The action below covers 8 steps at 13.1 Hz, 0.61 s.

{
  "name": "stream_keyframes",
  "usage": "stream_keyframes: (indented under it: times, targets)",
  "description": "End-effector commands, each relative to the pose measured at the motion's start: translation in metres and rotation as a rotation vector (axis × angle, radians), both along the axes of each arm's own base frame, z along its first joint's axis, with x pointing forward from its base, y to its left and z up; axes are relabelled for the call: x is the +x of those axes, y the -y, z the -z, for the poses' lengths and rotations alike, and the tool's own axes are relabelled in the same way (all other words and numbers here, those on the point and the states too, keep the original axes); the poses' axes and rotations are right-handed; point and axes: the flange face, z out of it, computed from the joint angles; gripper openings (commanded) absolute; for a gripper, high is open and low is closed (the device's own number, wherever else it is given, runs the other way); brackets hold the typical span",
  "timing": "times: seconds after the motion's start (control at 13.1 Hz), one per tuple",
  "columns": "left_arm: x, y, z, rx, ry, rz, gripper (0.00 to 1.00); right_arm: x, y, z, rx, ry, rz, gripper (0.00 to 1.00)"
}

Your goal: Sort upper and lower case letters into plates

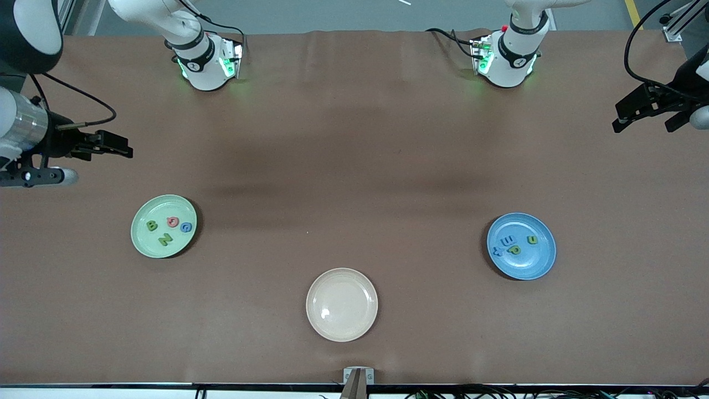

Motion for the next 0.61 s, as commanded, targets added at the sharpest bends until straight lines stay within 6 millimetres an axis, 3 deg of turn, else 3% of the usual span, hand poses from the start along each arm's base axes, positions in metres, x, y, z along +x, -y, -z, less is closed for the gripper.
stream_keyframes:
  times: [0.0, 0.53]
  targets:
    - [-0.006, 0.001, -0.007, 0.002, 0.014, 0.003, 1.00, 0.003, -0.005, -0.044, -0.025, 0.092, -0.002, 0.98]
    - [-0.012, 0.007, -0.007, 0.024, -0.005, 0.012, 1.00, 0.014, 0.003, -0.056, -0.060, 0.178, 0.012, 0.99]
